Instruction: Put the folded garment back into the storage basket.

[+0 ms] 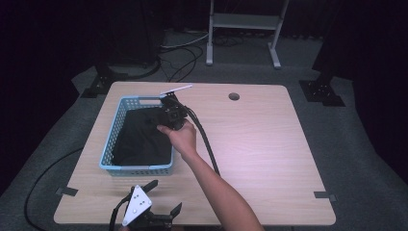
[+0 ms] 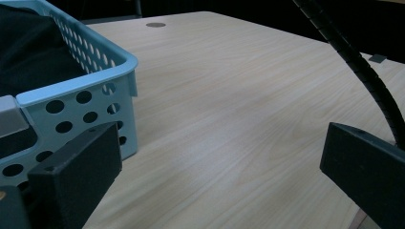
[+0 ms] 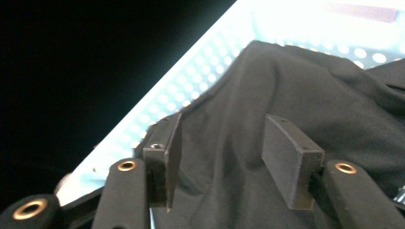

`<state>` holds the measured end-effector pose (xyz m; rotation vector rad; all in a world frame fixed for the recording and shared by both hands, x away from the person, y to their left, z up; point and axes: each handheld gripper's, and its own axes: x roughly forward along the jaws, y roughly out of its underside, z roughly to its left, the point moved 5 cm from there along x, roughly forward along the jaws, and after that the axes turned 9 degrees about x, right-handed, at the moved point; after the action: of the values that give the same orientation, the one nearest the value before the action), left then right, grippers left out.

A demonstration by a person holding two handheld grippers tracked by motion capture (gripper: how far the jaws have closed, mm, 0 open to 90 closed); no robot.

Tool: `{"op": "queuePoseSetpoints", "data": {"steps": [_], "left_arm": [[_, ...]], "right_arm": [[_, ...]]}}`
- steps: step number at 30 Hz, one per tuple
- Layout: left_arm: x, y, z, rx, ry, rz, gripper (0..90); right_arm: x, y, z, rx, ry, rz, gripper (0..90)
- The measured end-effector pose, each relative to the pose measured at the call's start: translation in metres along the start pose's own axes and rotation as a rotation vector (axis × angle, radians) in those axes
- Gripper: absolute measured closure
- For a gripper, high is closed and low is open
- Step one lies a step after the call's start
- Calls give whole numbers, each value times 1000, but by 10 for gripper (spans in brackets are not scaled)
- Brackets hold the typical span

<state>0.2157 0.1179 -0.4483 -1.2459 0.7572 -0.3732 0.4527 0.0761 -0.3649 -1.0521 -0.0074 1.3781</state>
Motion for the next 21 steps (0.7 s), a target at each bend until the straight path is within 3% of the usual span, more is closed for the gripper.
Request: {"op": "queuePoseSetpoints", "data": {"steps": [7, 17, 21], "left_arm": [[2, 0, -3, 13, 7, 6, 0], [4, 1, -3, 16, 8, 11, 0], [5, 2, -3, 19, 9, 16, 0]], "right_arm": [[-13, -3, -1, 28, -90, -43, 419], [-29, -3, -4, 68, -184, -90, 308], [-33, 0, -7, 70, -201, -87, 266]]}}
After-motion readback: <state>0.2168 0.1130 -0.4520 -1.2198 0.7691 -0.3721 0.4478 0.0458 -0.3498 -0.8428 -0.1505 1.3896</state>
